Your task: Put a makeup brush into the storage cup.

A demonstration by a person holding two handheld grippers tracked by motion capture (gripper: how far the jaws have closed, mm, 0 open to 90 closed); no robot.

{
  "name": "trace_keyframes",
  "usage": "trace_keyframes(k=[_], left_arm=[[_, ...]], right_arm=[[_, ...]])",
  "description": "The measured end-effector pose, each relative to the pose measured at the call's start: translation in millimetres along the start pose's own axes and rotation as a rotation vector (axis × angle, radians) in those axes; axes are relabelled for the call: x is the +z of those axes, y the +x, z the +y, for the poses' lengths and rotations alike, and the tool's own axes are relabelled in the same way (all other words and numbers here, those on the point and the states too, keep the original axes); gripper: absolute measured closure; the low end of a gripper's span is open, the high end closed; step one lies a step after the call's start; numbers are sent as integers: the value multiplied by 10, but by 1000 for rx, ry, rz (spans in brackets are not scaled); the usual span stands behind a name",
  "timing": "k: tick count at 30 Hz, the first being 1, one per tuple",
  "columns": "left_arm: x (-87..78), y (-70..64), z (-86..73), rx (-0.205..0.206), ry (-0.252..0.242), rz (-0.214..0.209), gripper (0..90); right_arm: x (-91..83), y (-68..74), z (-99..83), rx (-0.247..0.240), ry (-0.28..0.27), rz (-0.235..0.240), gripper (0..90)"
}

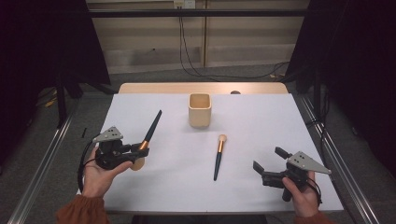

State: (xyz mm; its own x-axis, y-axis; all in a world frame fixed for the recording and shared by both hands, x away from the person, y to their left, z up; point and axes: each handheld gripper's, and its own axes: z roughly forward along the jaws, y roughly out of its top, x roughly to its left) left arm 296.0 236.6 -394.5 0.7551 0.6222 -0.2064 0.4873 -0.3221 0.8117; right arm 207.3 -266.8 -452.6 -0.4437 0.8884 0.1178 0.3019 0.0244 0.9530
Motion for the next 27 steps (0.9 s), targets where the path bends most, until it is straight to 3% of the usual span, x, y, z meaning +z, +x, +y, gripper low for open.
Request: trace_keyframes(k=[10,17,27], left_arm=[[74,-103,15,44,-41,-90,669],[166,-213,91,84,-31,-145,668],[334,-378,198,132,-8,-199,669]], right_arm=[[-7,6,5,1,-13,11,0],[-1,3,4,8,-14,10,0],[15,37,13,8,-21,50,0]])
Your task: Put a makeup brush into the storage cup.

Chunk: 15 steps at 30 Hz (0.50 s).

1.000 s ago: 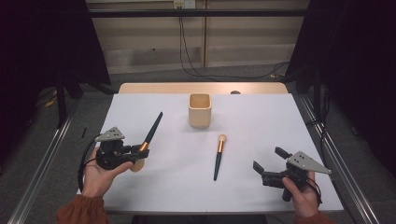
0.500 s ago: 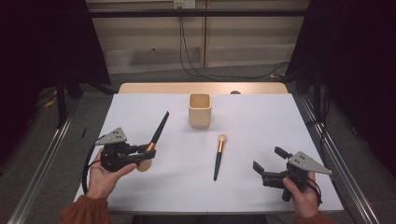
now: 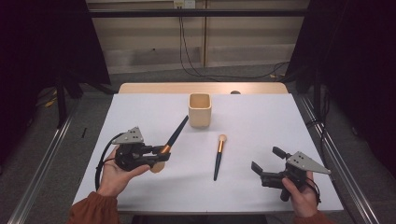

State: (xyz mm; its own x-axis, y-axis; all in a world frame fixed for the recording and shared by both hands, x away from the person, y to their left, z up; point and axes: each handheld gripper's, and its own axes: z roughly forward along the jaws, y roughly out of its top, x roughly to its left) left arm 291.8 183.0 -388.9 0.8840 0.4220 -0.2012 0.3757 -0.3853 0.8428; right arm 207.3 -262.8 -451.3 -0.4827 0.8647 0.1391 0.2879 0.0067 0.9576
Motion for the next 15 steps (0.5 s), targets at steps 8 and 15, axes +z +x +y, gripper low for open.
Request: trace_keyframes(k=[8,15], left_arm=[[80,-65,63,33,17,-55,669],[139,-110,86,49,38,-88,669]], right_arm=[[46,68,33,-13,-2,63,0],[141,159,101,-50,1,152,0]])
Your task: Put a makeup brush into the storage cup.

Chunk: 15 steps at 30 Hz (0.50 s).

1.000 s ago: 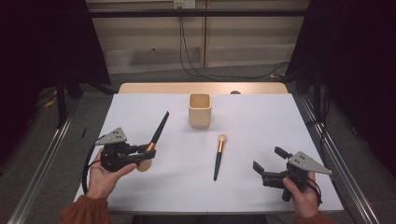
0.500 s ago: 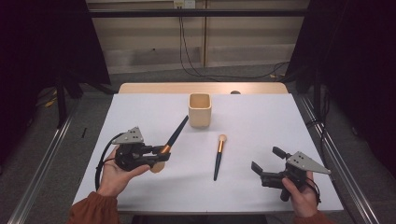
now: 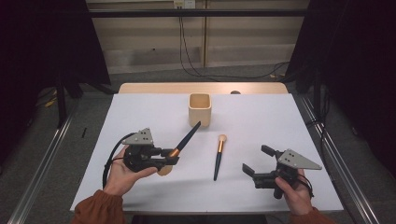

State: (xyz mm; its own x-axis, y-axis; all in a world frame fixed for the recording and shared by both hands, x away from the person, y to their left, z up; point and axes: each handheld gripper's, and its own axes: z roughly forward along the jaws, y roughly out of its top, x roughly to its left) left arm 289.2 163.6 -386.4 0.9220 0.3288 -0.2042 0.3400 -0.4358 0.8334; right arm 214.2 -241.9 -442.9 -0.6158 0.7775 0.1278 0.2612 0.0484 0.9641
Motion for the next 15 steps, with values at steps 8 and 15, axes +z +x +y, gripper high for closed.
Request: trace_keyframes(k=[8,15], left_arm=[[98,-31,70,14,34,-29,669],[190,-67,166,31,67,-78,669]], right_arm=[[90,57,78,-15,8,80,0],[153,85,169,-23,27,140,0]])
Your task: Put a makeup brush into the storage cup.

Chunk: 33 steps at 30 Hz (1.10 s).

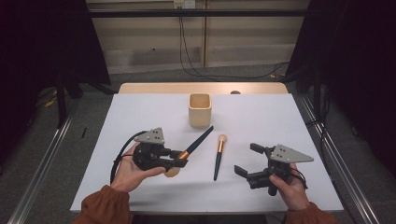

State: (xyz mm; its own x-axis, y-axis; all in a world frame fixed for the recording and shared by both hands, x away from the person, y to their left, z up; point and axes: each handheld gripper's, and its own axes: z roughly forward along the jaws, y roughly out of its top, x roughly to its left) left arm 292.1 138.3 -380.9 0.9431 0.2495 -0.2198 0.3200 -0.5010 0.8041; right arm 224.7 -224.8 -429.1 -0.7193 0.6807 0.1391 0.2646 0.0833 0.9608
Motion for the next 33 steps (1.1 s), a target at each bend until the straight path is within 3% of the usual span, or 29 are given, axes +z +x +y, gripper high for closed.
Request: trace_keyframes(k=[4,12,16,20,24,29,33], left_arm=[[57,-13,52,19,40,-28,669],[96,-34,130,55,124,-46,669],[100,-44,158,74,160,-43,669],[114,-63,176,98,211,-72,669],[120,-93,206,114,244,-79,669],[137,-111,245,137,289,-77,669],[139,-95,257,134,331,-78,669]], right_arm=[[76,9,56,-20,26,25,0],[211,32,175,-69,94,146,0],[267,39,245,-89,134,185,0],[317,45,332,-120,176,219,1],[355,50,469,-144,260,275,6],[417,89,570,-185,327,321,9],[455,102,637,-236,388,329,11]])
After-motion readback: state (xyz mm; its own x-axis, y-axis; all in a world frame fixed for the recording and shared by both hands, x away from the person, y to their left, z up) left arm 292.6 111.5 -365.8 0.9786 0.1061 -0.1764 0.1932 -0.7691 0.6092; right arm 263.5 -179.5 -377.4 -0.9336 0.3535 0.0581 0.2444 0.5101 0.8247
